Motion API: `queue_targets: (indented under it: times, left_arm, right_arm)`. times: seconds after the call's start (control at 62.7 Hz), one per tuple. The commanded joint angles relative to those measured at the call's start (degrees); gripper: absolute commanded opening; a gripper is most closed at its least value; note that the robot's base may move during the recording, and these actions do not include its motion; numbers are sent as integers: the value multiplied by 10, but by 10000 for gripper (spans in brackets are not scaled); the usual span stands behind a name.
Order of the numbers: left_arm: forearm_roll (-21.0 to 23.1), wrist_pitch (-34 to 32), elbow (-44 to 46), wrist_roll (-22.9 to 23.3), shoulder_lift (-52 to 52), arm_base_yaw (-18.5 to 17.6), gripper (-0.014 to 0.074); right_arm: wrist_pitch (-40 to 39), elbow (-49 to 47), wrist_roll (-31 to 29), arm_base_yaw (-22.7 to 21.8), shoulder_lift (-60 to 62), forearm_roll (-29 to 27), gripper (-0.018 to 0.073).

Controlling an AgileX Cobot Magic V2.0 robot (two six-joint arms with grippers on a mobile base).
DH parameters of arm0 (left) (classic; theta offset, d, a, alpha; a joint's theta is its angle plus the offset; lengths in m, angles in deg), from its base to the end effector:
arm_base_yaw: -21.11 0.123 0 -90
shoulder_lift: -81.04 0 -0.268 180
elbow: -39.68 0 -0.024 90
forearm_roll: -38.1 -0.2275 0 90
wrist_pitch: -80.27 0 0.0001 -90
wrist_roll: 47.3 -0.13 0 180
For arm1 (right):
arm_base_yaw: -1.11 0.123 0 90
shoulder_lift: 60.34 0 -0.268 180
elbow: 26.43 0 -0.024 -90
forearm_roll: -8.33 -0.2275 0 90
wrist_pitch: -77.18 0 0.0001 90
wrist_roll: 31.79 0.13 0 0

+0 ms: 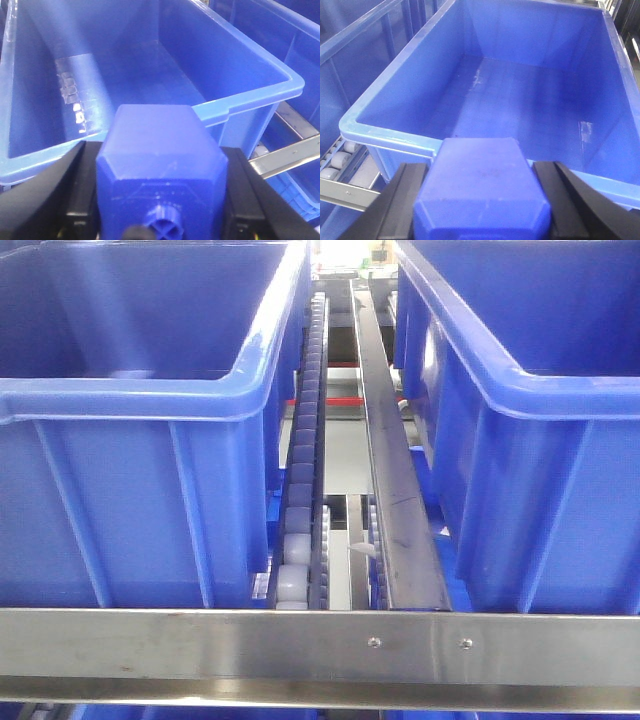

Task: Pick and sort blue part to right shelf
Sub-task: 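Position both held parts above the two blue bins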

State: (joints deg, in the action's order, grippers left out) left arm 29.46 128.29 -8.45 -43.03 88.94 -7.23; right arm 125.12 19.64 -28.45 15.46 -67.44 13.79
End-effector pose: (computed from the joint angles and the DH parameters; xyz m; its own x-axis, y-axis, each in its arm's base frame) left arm 0.0379 -0.0040 0.2761 -0.1987 0.1374 -0.9704 0.3817 0.9228 0.0525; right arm 0.0304 -0.0017 0.2869 -0.1835 -0.0528 -0.9816 -0.1811 0.9833 -0.0190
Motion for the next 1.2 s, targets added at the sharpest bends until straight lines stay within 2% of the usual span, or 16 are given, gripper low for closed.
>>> queue_targets:
  times: [0.0,0.367,0.447,0.606,0.765,0.893,1.021,1.1,1.18]
  left_arm:
    - [-1,-52,15,1,9,-4,294]
    - [-6,-70,15,1,16,-4,294]
    - [-6,-77,21,26,46,-4,294]
    - [-12,-140,67,99,173,-4,294]
    - [-80,-161,168,152,339,-4,294]
    - [-103,-157,256,171,458,-1,294]
    - [-108,-159,321,171,542,40,294]
    - [-105,-169,340,171,576,88,295]
    - [-82,-191,348,170,611,138,295]
  right_arm:
    - [-54,-13,-7,-1,2,5,297]
    - [-54,-13,-7,-1,2,5,297]
    - [-54,-13,-7,-1,2,5,297]
    - [-54,-13,-7,-1,2,5,297]
    - [-54,-13,-7,-1,2,5,297]
    - [-54,-13,-7,-1,2,5,297]
    - [-55,-13,-7,-1,2,5,297]
    - [-55,-13,-7,-1,2,5,297]
    - [-55,-13,-7,-1,2,5,297]
